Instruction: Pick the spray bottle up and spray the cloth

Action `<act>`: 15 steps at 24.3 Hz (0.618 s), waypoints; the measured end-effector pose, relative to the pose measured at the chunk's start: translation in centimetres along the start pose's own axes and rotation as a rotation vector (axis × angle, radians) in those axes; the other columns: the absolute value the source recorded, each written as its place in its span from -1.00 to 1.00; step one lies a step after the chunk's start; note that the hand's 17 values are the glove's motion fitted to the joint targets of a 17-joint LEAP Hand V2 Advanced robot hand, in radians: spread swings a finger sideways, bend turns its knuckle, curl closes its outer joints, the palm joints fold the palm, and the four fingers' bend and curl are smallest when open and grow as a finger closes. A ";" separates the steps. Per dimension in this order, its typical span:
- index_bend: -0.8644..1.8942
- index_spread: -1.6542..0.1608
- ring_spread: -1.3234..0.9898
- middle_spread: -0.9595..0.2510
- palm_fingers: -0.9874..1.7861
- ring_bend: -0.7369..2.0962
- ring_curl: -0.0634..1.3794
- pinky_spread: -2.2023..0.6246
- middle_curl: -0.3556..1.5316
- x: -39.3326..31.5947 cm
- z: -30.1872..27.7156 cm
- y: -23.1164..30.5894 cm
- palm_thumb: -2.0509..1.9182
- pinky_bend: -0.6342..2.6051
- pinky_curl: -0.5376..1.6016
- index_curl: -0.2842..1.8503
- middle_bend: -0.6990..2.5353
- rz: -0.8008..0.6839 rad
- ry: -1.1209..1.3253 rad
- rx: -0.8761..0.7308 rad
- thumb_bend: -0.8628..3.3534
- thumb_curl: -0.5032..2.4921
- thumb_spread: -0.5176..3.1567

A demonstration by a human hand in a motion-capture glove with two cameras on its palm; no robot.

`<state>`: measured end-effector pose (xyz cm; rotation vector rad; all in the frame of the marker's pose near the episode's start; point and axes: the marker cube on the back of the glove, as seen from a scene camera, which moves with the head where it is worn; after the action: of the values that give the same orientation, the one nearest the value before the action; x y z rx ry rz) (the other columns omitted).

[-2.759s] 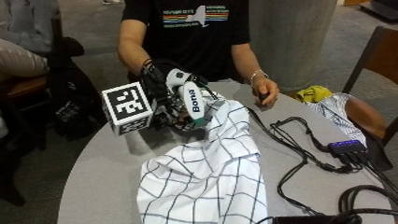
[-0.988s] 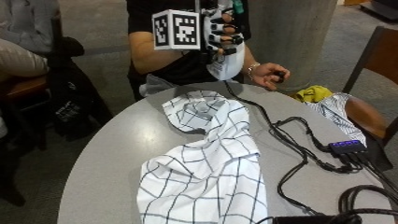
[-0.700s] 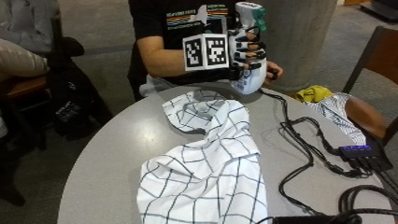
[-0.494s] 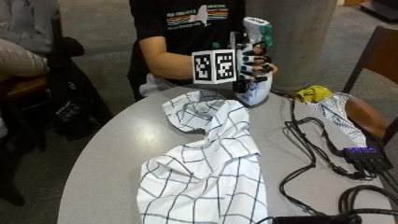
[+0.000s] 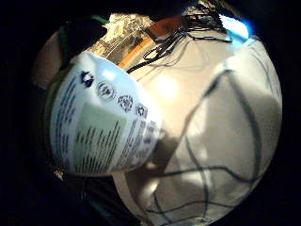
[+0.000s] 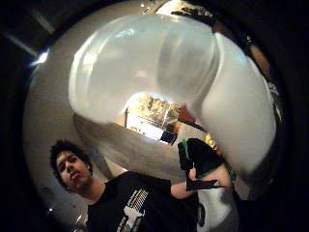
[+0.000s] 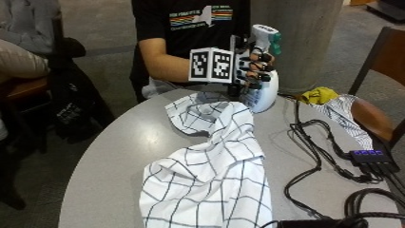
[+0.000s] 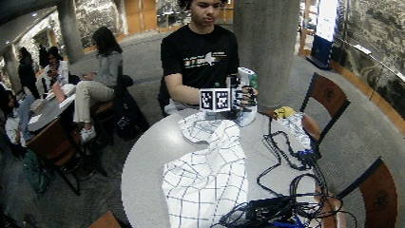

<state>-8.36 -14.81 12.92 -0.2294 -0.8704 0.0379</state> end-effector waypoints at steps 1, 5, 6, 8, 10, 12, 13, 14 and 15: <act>-0.32 0.60 0.07 0.49 0.25 -0.29 -0.28 0.69 -0.10 -0.3 -0.8 0.7 0.41 -0.49 -0.30 -0.19 -0.39 -0.001 0.030 0.023 -0.62 -0.25 -0.29; -0.33 0.58 0.09 0.50 0.25 -0.27 -0.30 0.69 -0.12 -1.6 -5.0 4.3 0.39 -0.49 -0.30 -0.25 -0.39 -0.005 0.154 0.147 -0.61 -0.28 -0.24; -0.32 0.58 0.09 0.51 0.26 -0.27 -0.31 0.69 -0.12 -1.8 -6.1 5.4 0.39 -0.49 -0.30 -0.27 -0.39 -0.001 0.200 0.178 -0.61 -0.28 -0.23; -0.31 0.57 0.10 0.51 0.26 -0.27 -0.33 0.69 -0.13 -2.0 -8.2 7.8 0.38 -0.49 -0.30 -0.29 -0.39 0.032 0.325 0.234 -0.61 -0.30 -0.22; -0.31 0.55 0.12 0.52 0.23 -0.28 -0.34 0.70 -0.12 -1.5 -9.9 10.3 0.37 -0.50 -0.30 -0.31 -0.37 0.096 0.470 0.274 -0.61 -0.31 -0.20; -0.31 0.52 0.12 0.51 0.19 -0.29 -0.34 0.70 -0.12 -0.2 -11.2 12.7 0.36 -0.51 -0.30 -0.33 -0.36 0.158 0.581 0.289 -0.61 -0.32 -0.19; -0.30 0.51 0.12 0.51 0.18 -0.30 -0.34 0.70 -0.12 0.6 -11.7 13.7 0.36 -0.51 -0.30 -0.33 -0.36 0.181 0.619 0.291 -0.61 -0.32 -0.19; -0.29 0.50 0.13 0.51 0.17 -0.30 -0.34 0.70 -0.12 1.4 -12.0 14.5 0.36 -0.51 -0.31 -0.34 -0.35 0.202 0.648 0.295 -0.61 -0.33 -0.18; -0.28 0.50 0.13 0.51 0.17 -0.30 -0.35 0.70 -0.13 2.2 -12.3 15.2 0.36 -0.51 -0.31 -0.34 -0.35 0.220 0.673 0.299 -0.61 -0.33 -0.18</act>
<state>3.36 -1.96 3.66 -0.0455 -0.1604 0.2780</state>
